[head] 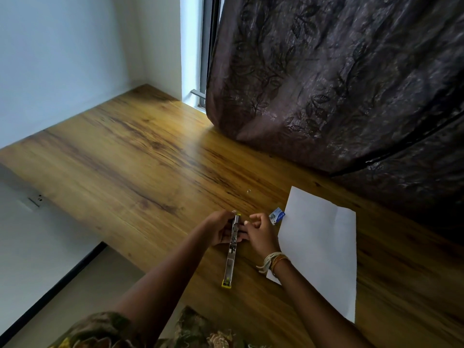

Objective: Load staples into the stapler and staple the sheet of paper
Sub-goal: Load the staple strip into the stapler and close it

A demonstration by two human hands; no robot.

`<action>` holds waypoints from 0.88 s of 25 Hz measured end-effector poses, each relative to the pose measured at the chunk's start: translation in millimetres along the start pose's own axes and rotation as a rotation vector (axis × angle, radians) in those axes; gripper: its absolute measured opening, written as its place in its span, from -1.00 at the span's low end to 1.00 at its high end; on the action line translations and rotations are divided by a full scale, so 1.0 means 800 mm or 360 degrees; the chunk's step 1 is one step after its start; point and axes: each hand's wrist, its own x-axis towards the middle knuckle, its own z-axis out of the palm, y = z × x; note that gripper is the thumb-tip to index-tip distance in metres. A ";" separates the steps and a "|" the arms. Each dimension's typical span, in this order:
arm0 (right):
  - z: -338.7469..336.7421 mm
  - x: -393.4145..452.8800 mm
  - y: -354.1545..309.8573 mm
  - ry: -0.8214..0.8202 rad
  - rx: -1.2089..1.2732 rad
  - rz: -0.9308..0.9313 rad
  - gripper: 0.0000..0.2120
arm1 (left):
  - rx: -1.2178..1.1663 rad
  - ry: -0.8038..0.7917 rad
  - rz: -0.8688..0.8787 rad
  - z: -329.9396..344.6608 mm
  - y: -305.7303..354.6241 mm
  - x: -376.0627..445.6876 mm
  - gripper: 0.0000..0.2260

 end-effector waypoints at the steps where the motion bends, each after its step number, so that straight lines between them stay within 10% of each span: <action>1: 0.000 0.001 -0.001 -0.0020 -0.0001 0.0046 -0.83 | -0.0028 -0.0010 0.0000 0.000 0.000 -0.001 -0.67; 11: -0.013 -0.052 -0.011 -0.0512 0.0331 0.0550 -0.79 | -0.0518 0.0121 0.0201 0.014 -0.016 -0.006 -0.68; 22: -0.082 -0.129 0.036 -0.0225 0.0821 0.0314 -0.70 | -0.0396 0.0442 0.0250 0.085 -0.083 -0.040 -0.72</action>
